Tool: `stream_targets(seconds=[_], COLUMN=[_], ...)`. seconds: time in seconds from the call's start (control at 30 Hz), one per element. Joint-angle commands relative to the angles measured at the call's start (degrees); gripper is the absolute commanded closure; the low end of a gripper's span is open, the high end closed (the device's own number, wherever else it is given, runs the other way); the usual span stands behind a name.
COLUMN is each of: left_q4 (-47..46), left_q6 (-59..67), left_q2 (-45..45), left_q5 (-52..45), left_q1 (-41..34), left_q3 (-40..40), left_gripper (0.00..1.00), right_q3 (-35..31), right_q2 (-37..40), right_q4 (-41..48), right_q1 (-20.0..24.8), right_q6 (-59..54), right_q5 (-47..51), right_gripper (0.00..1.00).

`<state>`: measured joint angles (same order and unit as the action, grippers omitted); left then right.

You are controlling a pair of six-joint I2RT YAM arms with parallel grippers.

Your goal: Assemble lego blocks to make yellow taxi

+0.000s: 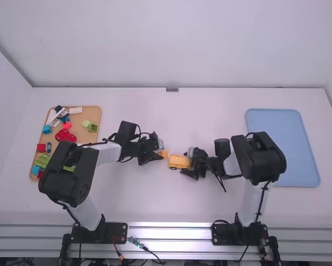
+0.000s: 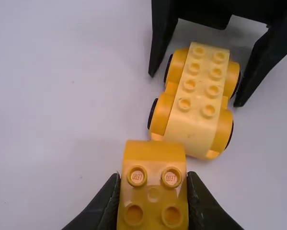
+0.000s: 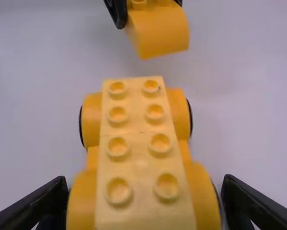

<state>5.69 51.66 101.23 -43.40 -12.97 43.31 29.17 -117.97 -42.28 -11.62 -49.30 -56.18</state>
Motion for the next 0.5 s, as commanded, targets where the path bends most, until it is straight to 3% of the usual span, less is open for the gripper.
stream_targets(seconds=[0.0,0.3,0.47], left_q4=[-0.01,0.01,-1.69], left_q6=[0.26,0.26,0.46], left_q2=[-1.74,-1.74,-4.07], left_q5=[-0.66,-0.68,-0.66], left_q1=[-0.11,-0.11,-0.11], left_q3=[-0.57,-0.57,-0.57], left_gripper=[0.98,0.98,0.98], right_q3=[0.79,2.71,3.32], right_q2=[-1.11,-1.11,-1.11], right_q4=[0.74,3.74,3.98], right_q1=[-0.96,-1.46,-2.38], right_q6=[-0.24,-0.26,-0.24], right_q5=[0.7,0.55,0.52], right_gripper=[0.18,0.44,0.48])
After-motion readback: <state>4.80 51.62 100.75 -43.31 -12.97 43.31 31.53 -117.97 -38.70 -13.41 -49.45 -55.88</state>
